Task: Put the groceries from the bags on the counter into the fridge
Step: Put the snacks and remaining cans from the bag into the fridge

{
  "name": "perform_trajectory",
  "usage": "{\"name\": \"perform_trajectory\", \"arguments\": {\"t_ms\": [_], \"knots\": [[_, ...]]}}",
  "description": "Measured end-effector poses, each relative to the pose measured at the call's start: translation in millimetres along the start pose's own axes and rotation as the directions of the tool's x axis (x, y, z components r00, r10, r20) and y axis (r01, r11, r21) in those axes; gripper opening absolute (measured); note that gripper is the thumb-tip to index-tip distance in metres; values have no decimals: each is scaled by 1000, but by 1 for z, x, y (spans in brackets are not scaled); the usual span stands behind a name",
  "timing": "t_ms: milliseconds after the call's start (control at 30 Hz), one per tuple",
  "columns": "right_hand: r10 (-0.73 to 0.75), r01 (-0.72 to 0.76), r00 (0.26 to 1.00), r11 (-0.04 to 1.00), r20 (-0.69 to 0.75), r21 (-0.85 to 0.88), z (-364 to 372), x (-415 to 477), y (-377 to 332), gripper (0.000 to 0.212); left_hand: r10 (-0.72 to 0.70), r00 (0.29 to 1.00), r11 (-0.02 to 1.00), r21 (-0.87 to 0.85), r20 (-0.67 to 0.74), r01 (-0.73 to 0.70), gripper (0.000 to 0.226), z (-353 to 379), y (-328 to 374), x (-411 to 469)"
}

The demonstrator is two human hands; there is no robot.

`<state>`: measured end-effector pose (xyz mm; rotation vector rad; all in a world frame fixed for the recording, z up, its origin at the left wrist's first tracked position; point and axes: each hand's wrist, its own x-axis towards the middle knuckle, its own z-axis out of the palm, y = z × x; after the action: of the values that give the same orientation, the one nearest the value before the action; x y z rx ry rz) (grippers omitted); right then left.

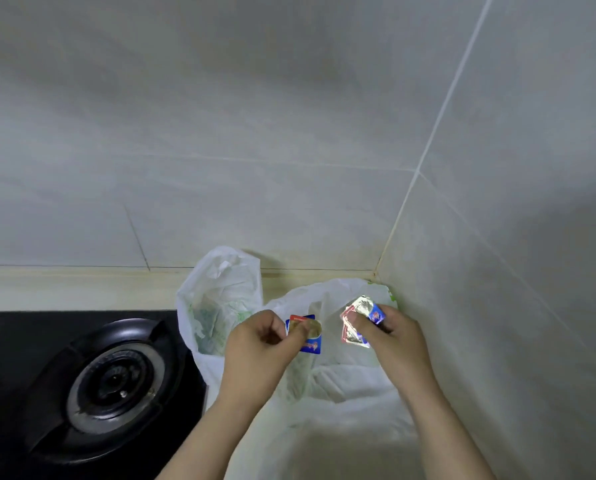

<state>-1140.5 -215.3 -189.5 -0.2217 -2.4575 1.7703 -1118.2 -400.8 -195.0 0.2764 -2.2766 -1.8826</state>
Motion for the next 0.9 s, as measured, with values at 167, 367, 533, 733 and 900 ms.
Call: {"name": "perform_trajectory", "arguments": {"t_ms": [167,367,533,733,900], "knots": [[-85,83,996,990,16,115,22,-34,-53,7,68,994,993,-90,-81,-75,51,-52,30,-19],[-166,143,983,960,77,242,58,-69,-99,5,51,989,970,-230,-142,-83,22,-113,53,-39],[-251,156,942,915,223,373,88,-80,-130,10,93,931,976,-151,-352,-154,18,-155,63,-52],[-383,156,802,875,458,458,123,-78,-164,14,99,811,985,-60,-576,-163,11,-188,75,-80],[-439,115,625,870,646,479,159,-93,-177,17,100,655,991,13,-749,-137,11,-209,74,-123]]}}
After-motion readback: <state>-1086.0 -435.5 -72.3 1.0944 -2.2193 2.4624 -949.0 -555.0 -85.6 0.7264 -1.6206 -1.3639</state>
